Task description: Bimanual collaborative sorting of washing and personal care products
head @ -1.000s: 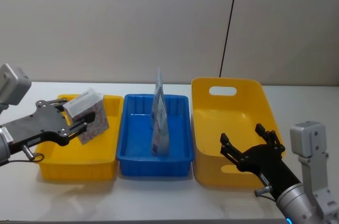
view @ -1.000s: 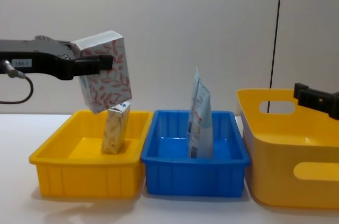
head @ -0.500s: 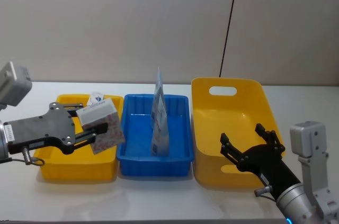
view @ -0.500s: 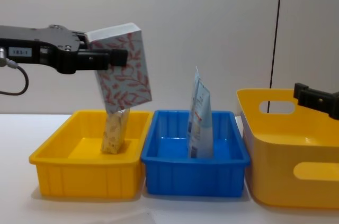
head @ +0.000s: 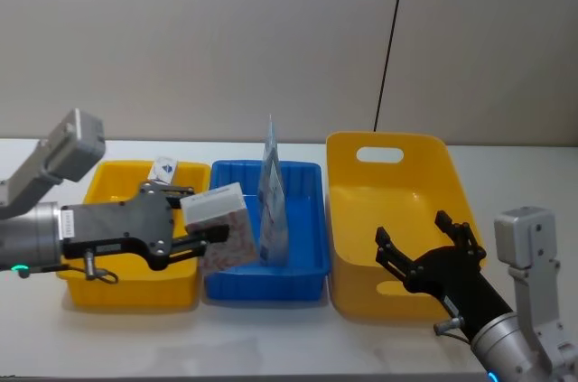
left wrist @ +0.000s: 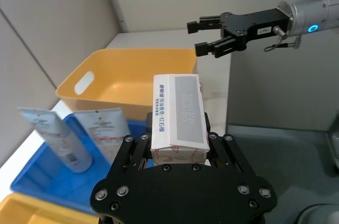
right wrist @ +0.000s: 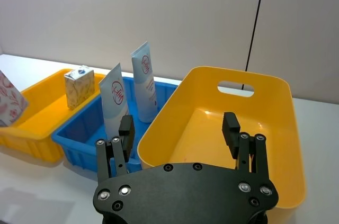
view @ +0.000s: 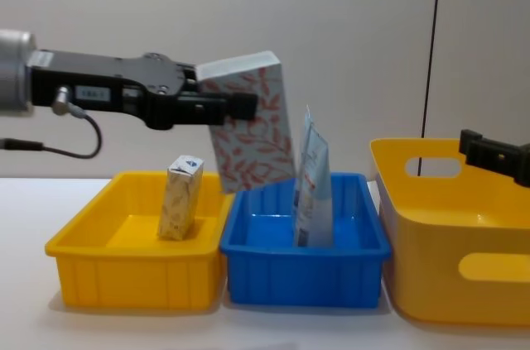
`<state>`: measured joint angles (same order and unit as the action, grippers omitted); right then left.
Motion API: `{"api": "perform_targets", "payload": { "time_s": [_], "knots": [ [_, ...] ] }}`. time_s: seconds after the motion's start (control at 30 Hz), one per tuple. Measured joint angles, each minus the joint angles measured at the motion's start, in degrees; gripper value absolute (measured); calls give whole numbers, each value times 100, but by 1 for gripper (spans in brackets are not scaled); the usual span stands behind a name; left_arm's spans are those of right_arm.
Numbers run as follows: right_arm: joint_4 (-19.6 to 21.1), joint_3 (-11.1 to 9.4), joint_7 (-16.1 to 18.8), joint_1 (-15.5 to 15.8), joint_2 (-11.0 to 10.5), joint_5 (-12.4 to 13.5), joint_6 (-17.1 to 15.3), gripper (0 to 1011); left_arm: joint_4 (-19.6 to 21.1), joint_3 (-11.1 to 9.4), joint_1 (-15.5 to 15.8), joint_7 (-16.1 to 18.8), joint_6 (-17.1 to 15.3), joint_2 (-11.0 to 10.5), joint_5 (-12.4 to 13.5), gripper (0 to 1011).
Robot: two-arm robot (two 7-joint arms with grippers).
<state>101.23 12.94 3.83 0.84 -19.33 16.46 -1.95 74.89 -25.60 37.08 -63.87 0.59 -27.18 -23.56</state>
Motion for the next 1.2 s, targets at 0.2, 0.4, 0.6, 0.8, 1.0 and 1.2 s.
{"api": "perform_targets", "payload": {
  "time_s": [0.2,0.4,0.6,0.8,1.0,1.2],
  "knots": [
    [0,0,0,0,0,0,0,1002,-193,-152,119,-67,92,136,22,392],
    [0,0,0,0,0,0,0,1002,-224,-234,136,-69,123,172,34,392],
    [0,0,0,0,0,0,0,1002,-143,-280,75,-47,126,122,33,392],
    [0,0,0,0,0,0,0,1002,-66,-309,24,-48,141,63,13,392],
    [0,0,0,0,0,0,0,1002,-16,-349,-6,-116,187,4,-28,392],
    [0,0,0,0,0,0,0,1002,44,-383,-36,-214,251,-72,-86,392]
  ]
}}
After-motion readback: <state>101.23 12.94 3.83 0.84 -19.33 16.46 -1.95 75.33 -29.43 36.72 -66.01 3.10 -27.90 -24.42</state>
